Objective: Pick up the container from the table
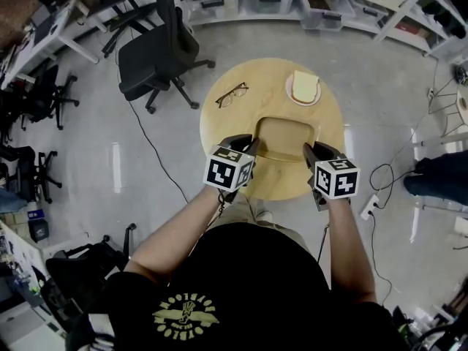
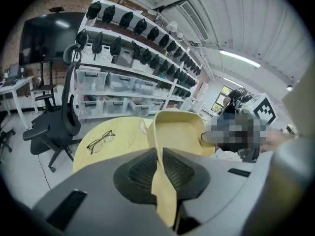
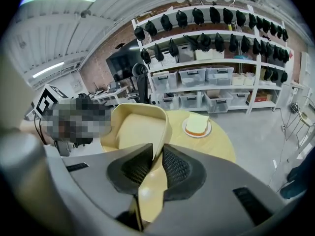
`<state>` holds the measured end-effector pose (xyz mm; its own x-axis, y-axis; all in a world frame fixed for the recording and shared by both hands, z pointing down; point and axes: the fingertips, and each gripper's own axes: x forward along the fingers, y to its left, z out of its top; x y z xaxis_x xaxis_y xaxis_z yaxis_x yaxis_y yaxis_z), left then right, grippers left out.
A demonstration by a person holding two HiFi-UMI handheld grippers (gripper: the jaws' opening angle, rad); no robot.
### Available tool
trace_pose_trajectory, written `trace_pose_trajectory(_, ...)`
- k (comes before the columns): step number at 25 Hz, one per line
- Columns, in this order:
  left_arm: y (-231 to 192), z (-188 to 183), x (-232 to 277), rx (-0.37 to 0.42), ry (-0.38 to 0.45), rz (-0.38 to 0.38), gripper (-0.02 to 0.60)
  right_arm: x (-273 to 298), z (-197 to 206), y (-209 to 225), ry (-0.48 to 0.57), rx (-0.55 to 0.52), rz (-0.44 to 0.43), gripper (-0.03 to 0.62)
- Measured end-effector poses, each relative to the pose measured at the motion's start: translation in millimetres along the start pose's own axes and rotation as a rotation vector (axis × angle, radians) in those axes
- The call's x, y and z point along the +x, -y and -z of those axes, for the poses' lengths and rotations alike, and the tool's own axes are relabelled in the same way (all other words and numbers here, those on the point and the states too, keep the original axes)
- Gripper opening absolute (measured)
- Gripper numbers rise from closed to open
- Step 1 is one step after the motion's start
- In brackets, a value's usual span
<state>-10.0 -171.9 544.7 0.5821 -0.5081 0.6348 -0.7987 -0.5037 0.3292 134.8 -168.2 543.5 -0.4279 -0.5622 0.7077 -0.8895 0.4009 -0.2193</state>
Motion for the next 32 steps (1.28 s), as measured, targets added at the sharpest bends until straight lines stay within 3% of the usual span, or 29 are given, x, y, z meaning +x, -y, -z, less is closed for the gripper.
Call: trace_pose_trajectory(32, 56.2, -125.9, -108.2, 0.171, 0.350, -0.052, 0.049, -132.0, -122.9, -39.2, 0.343, -0.186, 0.050, 0.077)
